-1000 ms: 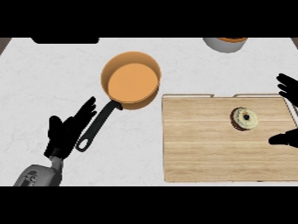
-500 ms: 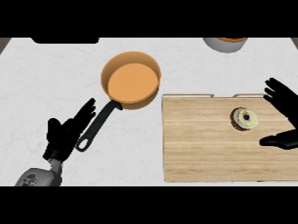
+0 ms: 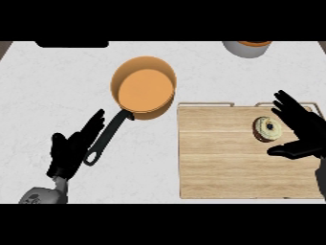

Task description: Pick the cupcake from the tray and place it in the pot

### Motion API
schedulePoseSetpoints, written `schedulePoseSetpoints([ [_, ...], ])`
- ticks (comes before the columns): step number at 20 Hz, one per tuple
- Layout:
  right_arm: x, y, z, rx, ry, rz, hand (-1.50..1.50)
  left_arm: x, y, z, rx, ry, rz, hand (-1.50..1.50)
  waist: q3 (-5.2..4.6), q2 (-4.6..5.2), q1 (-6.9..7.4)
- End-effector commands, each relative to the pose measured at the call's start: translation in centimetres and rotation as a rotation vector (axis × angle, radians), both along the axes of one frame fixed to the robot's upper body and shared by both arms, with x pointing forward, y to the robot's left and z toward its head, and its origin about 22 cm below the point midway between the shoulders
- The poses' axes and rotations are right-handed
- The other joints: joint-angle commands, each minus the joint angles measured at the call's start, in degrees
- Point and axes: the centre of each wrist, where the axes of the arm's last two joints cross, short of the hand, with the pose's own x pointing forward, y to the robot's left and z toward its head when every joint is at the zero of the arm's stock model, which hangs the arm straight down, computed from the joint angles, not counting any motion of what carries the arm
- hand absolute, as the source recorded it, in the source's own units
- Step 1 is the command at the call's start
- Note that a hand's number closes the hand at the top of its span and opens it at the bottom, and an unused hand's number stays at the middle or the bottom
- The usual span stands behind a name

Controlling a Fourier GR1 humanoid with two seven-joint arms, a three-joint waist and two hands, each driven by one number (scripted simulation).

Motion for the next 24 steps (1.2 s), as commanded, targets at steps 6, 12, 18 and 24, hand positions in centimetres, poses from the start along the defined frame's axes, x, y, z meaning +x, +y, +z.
schedulePoseSetpoints([
  [6, -0.5, 2.4, -5.1, -0.024, -0.065, 0.049, 1.5, 0.3, -0.9, 0.2, -0.002, 0.024, 0.007, 0.0, -0.03, 0.27, 0.09],
  [12, 0.1, 1.9, -6.0, 0.078, -0.094, 0.021, 1.5, 0.7, -1.3, -0.8, 0.002, 0.028, -0.003, 0.0, -0.02, 0.39, 0.19],
  [18, -0.6, 5.2, -6.4, -0.024, -0.258, 0.036, 1.5, 0.4, 2.0, -0.9, 0.016, 0.011, 0.018, 0.0, -0.06, 0.25, 0.01],
  [24, 0.6, 6.6, -4.8, -0.152, -0.438, 0.025, 1.5, 0.4, 0.7, -1.2, -0.005, 0.027, 0.01, 0.0, -0.08, 0.25, -0.15],
])
